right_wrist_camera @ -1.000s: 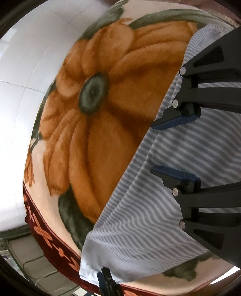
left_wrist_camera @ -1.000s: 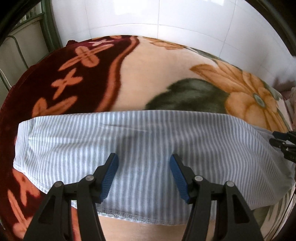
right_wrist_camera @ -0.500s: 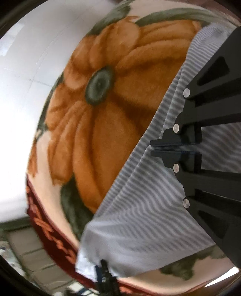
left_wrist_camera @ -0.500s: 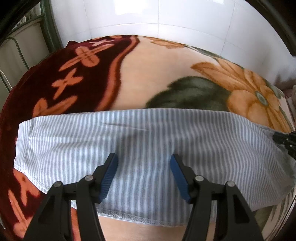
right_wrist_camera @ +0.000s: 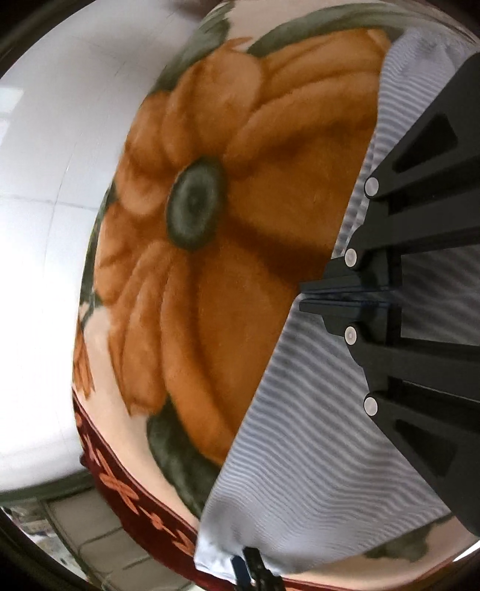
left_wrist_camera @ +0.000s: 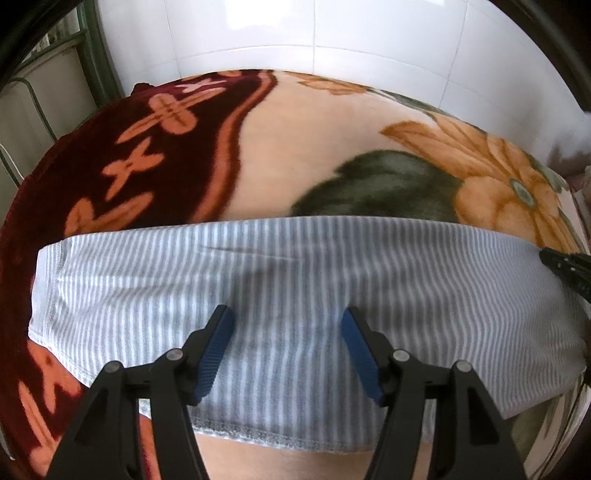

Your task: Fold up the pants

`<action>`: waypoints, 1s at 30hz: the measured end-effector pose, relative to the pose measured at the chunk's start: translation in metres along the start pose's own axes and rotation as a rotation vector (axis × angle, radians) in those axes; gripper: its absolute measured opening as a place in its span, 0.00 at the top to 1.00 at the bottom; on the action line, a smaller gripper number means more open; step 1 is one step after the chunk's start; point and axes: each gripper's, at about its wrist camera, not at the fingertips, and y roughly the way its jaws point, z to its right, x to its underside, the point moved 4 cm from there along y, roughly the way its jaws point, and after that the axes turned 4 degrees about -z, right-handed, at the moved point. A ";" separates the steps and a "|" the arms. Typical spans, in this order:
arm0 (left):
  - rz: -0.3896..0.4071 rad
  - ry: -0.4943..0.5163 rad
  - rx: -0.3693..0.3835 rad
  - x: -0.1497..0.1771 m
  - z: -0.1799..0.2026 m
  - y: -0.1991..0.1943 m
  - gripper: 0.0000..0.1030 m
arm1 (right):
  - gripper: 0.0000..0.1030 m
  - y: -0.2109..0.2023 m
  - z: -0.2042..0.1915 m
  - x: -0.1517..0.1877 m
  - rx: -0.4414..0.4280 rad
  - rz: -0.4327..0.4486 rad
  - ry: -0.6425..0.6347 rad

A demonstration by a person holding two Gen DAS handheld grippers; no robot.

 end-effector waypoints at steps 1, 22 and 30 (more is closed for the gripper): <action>-0.003 0.002 -0.003 -0.001 0.001 -0.001 0.37 | 0.95 -0.004 0.003 0.000 -0.016 0.002 0.032; -0.014 0.176 0.263 0.006 0.168 -0.041 0.37 | 0.61 -0.108 0.216 0.127 0.119 0.034 0.541; -0.065 0.259 0.320 0.027 0.227 -0.040 0.37 | 0.56 -0.070 0.208 0.122 0.112 0.012 0.519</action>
